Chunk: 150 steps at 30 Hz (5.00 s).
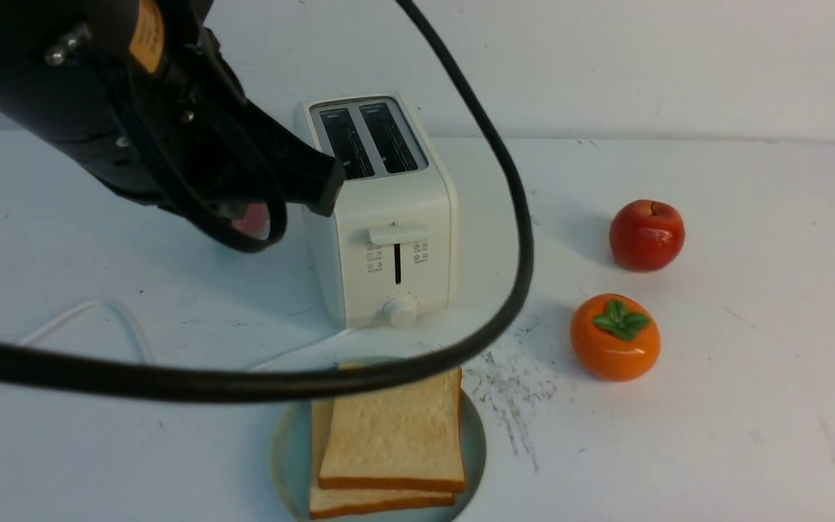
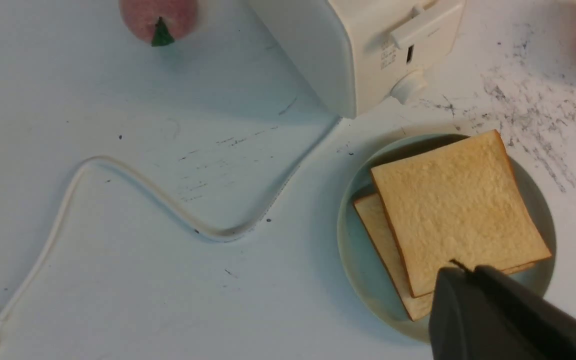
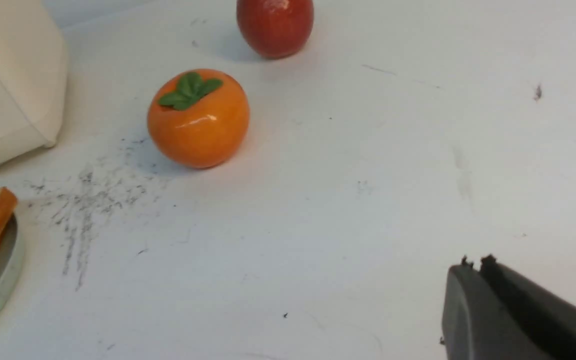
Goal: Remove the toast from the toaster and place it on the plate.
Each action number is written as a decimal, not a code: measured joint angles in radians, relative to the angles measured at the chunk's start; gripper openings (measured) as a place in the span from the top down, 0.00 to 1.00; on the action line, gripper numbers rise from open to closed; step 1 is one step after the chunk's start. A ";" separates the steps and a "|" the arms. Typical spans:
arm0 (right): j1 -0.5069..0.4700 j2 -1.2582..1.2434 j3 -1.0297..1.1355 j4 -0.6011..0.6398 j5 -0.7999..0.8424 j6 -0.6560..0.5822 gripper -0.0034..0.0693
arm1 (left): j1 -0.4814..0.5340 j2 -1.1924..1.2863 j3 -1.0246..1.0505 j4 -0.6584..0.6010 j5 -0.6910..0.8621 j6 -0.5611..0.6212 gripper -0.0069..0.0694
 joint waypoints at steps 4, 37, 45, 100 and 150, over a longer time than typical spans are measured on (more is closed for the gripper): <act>-0.017 0.000 0.000 0.000 0.001 0.000 0.90 | 0.000 0.000 0.000 0.021 -0.023 0.000 0.93; -0.022 0.000 0.007 -0.051 -0.032 -0.098 0.84 | 0.000 0.000 0.000 0.065 0.008 0.000 0.92; -0.022 0.000 0.007 -0.052 -0.032 -0.098 0.83 | 0.000 -0.073 0.037 0.000 0.008 0.000 0.93; -0.022 0.000 0.007 -0.052 -0.031 -0.098 0.74 | 0.066 -1.307 1.191 -0.389 -0.767 0.224 0.89; -0.022 0.000 0.007 -0.052 -0.029 -0.098 0.66 | 0.624 -1.349 1.565 -0.502 -0.840 0.182 0.85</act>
